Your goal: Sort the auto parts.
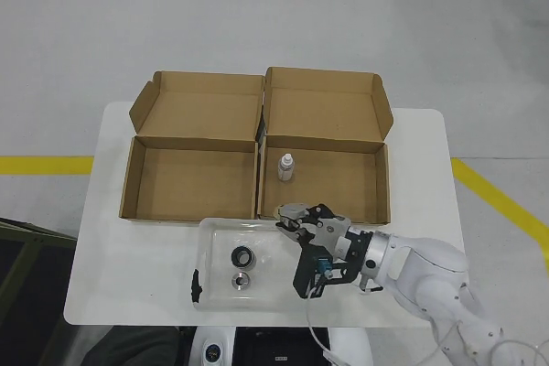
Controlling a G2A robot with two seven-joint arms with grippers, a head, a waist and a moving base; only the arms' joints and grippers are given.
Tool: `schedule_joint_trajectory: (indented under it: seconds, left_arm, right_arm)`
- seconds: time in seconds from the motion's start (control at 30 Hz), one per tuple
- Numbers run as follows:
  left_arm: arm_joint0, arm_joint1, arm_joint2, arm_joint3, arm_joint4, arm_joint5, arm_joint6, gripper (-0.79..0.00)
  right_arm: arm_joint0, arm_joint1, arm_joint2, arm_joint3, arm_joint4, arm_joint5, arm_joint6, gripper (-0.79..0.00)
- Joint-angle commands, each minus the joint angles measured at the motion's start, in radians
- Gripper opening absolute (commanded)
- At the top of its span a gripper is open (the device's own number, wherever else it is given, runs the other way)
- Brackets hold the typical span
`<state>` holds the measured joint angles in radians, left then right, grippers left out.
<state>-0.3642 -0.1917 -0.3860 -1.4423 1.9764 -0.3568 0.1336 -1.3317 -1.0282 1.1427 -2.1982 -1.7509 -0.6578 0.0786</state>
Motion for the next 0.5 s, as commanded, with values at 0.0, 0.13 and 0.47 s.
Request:
schedule_joint_trajectory:
  seconds: [0.0,0.13,0.47]
  left_arm:
    - [0.000,0.000,0.000,0.000,0.000,0.000,0.000,0.000]
    - [0.000,0.000,0.000,0.000,0.000,0.000,0.000,0.000]
    - [0.000,0.000,0.000,0.000,0.000,0.000,0.000,0.000]
  right_arm:
    - [-0.008,0.001,0.013,0.002,0.009,0.003,-0.002,-0.785]
    - [-0.018,0.002,0.036,0.004,0.025,0.013,-0.001,-0.785]
    - [-0.011,0.002,0.068,0.028,0.064,0.019,0.023,-0.785]
